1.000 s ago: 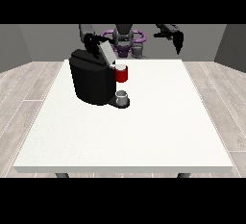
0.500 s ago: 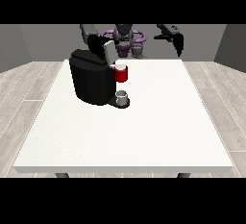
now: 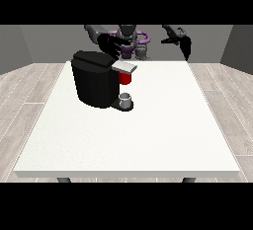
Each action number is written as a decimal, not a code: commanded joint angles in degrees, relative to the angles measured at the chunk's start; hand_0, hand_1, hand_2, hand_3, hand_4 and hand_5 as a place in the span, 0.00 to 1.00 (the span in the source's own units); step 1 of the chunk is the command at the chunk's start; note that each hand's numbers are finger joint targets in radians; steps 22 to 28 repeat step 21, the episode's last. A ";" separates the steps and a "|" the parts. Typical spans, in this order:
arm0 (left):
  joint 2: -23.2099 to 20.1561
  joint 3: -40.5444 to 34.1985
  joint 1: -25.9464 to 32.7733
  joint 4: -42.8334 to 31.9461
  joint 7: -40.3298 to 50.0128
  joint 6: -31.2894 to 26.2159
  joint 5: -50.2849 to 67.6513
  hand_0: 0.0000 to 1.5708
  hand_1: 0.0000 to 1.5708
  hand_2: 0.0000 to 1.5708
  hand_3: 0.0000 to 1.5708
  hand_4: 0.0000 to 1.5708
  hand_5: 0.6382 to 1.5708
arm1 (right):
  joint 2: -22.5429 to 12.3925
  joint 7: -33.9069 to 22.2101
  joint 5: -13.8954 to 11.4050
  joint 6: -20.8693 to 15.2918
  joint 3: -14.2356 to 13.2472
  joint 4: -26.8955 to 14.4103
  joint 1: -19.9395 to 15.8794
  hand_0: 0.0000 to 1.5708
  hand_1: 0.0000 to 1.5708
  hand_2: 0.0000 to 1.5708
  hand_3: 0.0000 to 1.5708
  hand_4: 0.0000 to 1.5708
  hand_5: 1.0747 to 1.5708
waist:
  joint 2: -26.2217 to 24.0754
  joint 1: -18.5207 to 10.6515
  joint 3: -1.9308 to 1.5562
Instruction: Insert the coffee pod into the coffee machine and close the lid
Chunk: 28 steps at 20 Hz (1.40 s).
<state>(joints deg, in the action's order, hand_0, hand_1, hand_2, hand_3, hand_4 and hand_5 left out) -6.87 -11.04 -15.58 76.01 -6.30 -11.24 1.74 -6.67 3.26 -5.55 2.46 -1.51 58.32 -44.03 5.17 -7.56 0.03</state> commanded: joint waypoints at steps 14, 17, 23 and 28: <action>3.90 4.52 1.75 1.05 -1.37 2.32 -1.20 0.00 0.00 0.00 0.00 0.13 1.00 | 6.53 4.77 0.82 1.74 5.95 1.93 3.91 0.00 0.00 0.00 0.00 0.16 1.00 | -6.60 1.96 -0.04; 2.79 3.54 5.03 -1.14 -5.19 0.42 -0.51 0.00 0.00 0.00 0.00 0.12 1.00 | 6.60 5.64 6.78 1.06 8.16 5.59 10.08 0.00 0.00 0.00 0.00 0.17 1.00 | -8.52 3.45 -0.03; 1.44 0.38 7.18 -4.34 -7.62 1.84 -0.21 0.00 0.00 0.00 0.00 0.12 1.00 | 6.64 4.93 10.71 0.15 11.76 10.10 19.73 0.00 0.00 0.00 0.00 0.10 1.00 | -11.76 8.94 -0.01; 1.44 0.38 7.18 -4.34 -7.62 1.84 -0.21 0.00 0.00 0.00 0.00 0.12 1.00 | 6.64 4.93 10.71 0.15 11.76 10.10 19.73 0.00 0.00 0.00 0.00 0.10 1.00 | -11.76 8.94 -0.01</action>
